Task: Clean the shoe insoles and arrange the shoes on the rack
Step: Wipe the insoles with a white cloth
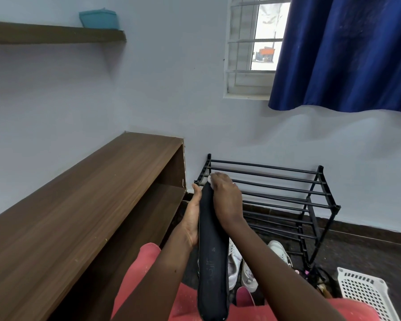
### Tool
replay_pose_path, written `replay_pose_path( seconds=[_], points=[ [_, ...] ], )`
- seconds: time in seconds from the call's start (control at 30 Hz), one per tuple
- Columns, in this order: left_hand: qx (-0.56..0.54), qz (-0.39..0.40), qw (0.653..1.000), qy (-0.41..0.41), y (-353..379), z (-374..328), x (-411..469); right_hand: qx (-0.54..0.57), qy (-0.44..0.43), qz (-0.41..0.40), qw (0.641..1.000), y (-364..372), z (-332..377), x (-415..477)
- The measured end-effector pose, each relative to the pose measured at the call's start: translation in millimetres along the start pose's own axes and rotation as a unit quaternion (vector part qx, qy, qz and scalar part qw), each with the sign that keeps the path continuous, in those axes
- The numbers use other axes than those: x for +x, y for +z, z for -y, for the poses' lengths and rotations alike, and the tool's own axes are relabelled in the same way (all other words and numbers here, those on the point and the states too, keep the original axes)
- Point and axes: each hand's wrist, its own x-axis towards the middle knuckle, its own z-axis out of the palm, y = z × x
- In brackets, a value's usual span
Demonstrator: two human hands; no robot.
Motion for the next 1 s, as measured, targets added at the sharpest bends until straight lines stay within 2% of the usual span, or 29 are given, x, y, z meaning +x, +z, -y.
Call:
replay_pose_path(
  seconds=[0.1, 0.43, 0.57, 0.63, 0.73, 1.0],
  points=[
    [0.010, 0.005, 1.000, -0.006, -2.9, 2.5, 3.1, 0.021, 0.025, -0.002, 0.999, 2.7, 0.5, -3.7],
    [-0.015, -0.037, 0.998, 0.047, -16.6, 7.9, 15.6, 0.135, -0.036, 0.032, 0.990, -0.7, 19.3, -41.8],
    [-0.035, -0.034, 0.997, 0.060, -8.4, 10.1, 11.2, 0.069, -0.065, 0.046, 0.994, -0.5, 12.4, -32.4],
    [0.007, -0.024, 0.998, 0.062, -1.8, 8.8, 7.8, 0.014, -0.072, 0.042, 0.996, 1.3, 9.4, -22.7],
    [-0.006, -0.014, 0.999, 0.051, 1.8, 6.5, 1.0, -0.031, -0.045, 0.032, 0.998, 2.9, 5.1, -11.8],
    [-0.004, -0.017, 0.999, 0.030, 2.4, 10.5, -1.8, -0.031, 0.087, -0.002, 0.996, -2.3, 7.3, -18.5]
  ],
)
